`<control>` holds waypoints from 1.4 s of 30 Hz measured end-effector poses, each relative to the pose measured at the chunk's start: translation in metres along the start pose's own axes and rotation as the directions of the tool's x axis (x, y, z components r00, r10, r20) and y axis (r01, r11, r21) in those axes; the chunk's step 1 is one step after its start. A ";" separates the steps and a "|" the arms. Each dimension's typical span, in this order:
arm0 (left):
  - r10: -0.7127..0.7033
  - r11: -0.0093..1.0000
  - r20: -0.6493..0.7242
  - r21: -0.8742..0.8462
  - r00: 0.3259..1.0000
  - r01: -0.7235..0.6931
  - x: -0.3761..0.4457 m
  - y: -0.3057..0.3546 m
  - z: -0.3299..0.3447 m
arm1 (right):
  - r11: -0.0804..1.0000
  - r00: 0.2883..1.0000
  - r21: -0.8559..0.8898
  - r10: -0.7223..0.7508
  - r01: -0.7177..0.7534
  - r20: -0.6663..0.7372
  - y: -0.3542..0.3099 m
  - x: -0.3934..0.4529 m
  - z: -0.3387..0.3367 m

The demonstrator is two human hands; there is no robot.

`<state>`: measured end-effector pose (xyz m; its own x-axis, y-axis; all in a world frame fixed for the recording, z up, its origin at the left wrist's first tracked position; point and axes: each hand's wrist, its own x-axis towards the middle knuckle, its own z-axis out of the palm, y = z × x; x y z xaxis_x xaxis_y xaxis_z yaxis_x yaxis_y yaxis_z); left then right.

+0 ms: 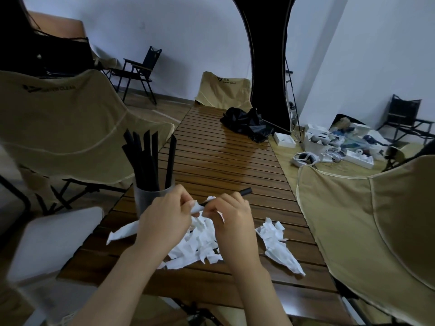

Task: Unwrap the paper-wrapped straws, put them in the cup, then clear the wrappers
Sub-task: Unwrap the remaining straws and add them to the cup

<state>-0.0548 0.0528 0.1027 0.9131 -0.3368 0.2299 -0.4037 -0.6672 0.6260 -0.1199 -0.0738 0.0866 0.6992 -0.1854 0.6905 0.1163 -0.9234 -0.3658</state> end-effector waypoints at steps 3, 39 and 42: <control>0.060 0.997 0.086 -0.051 0.995 -0.056 -0.002 -0.002 0.003 | 0.994 0.995 0.065 0.079 -0.083 0.061 0.009 -0.003 0.002; 0.156 0.961 0.068 0.219 0.985 -0.167 -0.003 0.000 0.002 | 0.986 0.957 -0.085 0.158 -0.141 0.245 0.000 -0.004 0.007; 0.159 0.964 0.072 0.205 0.985 -0.170 -0.004 -0.002 0.002 | 0.983 0.963 0.038 0.165 -0.177 0.213 0.002 -0.002 0.004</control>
<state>-0.0579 0.0545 0.0988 0.8308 -0.4857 0.2718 -0.5565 -0.7217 0.4116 -0.1178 -0.0739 0.0821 0.8426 -0.2598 0.4718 0.0171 -0.8627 -0.5055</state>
